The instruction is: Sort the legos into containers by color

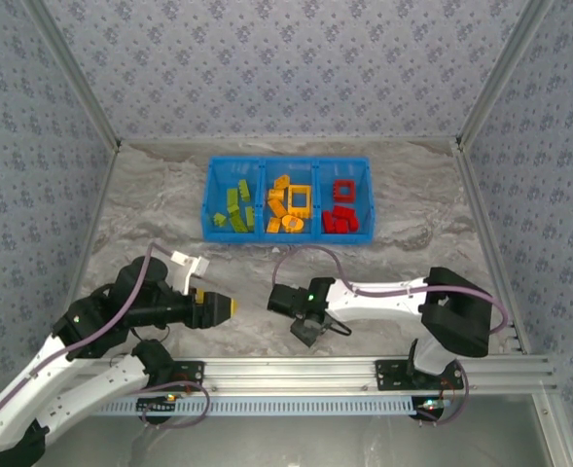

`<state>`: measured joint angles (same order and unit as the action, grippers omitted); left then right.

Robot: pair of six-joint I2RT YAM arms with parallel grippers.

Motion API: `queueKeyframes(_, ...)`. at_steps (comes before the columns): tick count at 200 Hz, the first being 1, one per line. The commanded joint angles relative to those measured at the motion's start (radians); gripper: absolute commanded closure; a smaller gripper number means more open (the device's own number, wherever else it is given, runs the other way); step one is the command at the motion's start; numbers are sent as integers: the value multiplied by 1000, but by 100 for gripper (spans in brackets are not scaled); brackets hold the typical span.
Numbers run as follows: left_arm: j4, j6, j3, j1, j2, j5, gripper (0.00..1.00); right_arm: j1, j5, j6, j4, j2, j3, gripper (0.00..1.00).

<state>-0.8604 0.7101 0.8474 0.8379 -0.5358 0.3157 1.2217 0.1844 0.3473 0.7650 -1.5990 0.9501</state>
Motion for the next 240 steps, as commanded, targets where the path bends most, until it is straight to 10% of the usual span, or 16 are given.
queueKeyframes(1, 4, 22, -16, 4, -6, 14, 31, -26, -47, -37, -36, -23, 18, 38)
queueKeyframes(127, 116, 49, -49, 3, -54, 44, 30, -89, -39, 33, -64, 62, 9, 77)
queueKeyframes(180, 298, 15, 83, 4, -332, 0, 31, -479, -72, 16, -53, 334, 56, 78)
queueKeyframes(240, 474, -52, 256, 65, -581, -272, 31, -788, -187, -4, -235, -23, 389, 80)
